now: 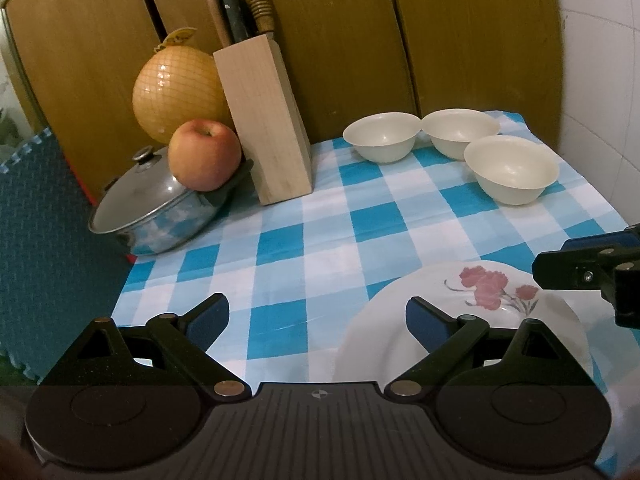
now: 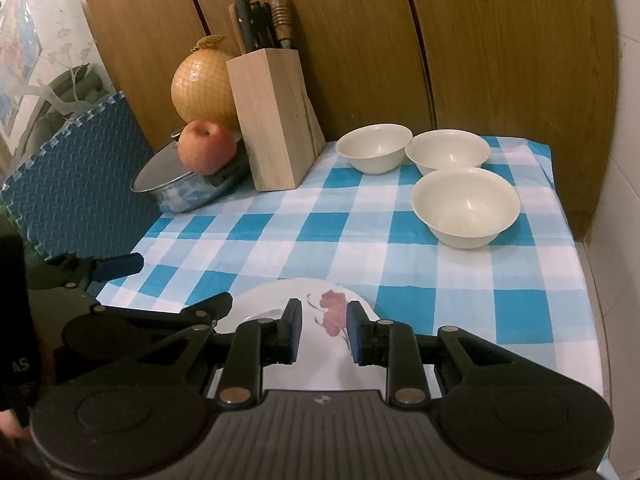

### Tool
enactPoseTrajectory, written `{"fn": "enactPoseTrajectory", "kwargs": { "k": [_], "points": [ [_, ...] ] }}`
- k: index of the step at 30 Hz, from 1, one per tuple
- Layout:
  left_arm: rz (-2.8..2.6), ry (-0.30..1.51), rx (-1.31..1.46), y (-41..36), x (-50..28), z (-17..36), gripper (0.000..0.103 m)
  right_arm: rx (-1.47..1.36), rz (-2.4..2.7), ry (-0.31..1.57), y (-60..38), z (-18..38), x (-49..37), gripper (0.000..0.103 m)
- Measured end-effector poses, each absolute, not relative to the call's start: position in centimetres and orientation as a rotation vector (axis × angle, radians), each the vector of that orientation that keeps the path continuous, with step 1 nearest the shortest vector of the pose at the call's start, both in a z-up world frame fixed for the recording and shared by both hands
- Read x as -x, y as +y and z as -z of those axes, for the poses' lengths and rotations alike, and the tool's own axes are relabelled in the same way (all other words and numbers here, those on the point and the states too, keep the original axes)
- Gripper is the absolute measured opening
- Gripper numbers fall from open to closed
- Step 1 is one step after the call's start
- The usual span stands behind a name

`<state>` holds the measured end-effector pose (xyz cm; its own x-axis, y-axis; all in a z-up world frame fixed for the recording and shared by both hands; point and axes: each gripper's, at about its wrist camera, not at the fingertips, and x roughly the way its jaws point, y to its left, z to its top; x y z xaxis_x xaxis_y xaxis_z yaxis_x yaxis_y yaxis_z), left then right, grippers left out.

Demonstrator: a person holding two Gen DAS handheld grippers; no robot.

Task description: Organize plates and bowls

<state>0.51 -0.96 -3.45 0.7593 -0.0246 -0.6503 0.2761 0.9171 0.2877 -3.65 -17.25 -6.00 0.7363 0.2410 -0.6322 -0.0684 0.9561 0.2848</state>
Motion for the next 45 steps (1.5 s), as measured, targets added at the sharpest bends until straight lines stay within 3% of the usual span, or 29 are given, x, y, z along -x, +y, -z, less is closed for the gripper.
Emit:
{"fn": "enactPoseTrajectory", "kwargs": {
  "k": [45],
  "points": [
    [0.151, 0.711, -0.407, -0.78, -0.87, 3.92, 0.101, -0.246, -0.169, 0.746, -17.28, 6.42, 3.55, 0.023]
  ]
}}
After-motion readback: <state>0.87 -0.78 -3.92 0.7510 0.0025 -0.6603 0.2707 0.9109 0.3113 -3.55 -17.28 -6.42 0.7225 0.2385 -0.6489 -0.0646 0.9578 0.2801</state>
